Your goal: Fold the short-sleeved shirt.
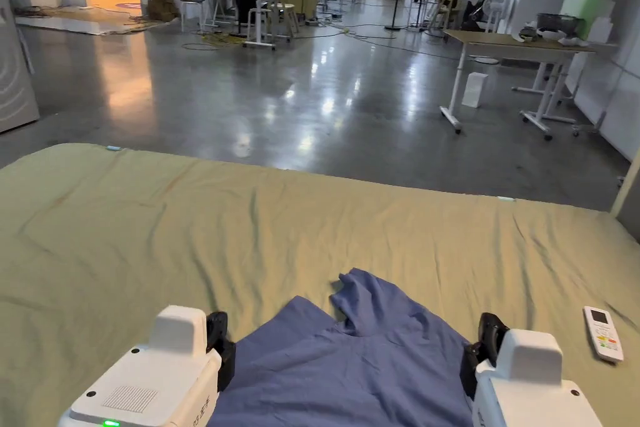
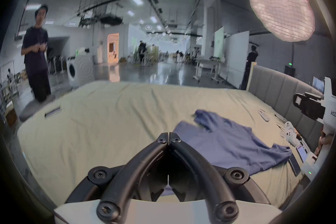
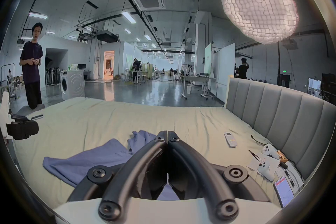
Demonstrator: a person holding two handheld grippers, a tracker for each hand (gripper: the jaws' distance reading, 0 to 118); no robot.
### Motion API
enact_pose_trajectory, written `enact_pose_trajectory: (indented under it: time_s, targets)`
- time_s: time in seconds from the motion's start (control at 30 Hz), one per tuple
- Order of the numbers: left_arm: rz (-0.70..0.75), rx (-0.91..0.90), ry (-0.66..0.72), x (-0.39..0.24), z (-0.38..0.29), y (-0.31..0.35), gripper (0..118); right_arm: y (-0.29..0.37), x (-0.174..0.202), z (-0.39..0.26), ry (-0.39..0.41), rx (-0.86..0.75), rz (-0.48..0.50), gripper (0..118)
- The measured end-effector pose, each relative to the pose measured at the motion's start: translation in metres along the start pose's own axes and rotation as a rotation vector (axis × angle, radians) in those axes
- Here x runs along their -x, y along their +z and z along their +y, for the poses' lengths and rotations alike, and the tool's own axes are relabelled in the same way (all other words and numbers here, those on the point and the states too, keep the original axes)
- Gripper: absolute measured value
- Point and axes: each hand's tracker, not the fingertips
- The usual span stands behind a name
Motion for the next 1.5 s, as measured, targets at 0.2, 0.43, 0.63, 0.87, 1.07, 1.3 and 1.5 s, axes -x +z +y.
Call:
enact_pose_trajectory:
  time_s: [0.2, 0.43, 0.63, 0.87, 1.07, 1.3, 1.5]
  targets:
    - [0.106, 0.187, 0.092, 0.081, -0.022, -0.030, 0, -0.015, 0.003, -0.021, 0.022, 0.084, 0.026, 0]
    - [0.181, 0.370, 0.177, 0.135, -0.030, -0.073, 75, -0.032, 0.009, -0.035, 0.034, 0.153, 0.035, 0]
    - [0.212, 0.471, 0.167, 0.141, -0.038, -0.100, 95, -0.041, 0.016, -0.041, 0.048, 0.185, 0.047, 0]
    - [0.278, 0.633, 0.118, 0.143, -0.076, -0.142, 66, -0.048, 0.017, -0.047, 0.067, 0.215, 0.056, 0]
    - [0.233, 0.573, 0.053, 0.121, -0.078, -0.136, 14, -0.059, 0.018, -0.051, 0.079, 0.234, 0.058, 0]
    - [0.196, 0.563, 0.060, 0.119, -0.077, -0.131, 5, -0.111, 0.023, -0.053, 0.066, 0.288, 0.111, 0]
    - [0.188, 0.476, 0.098, 0.121, -0.067, -0.109, 4, -0.223, 0.015, -0.051, 0.100, 0.432, 0.215, 13]
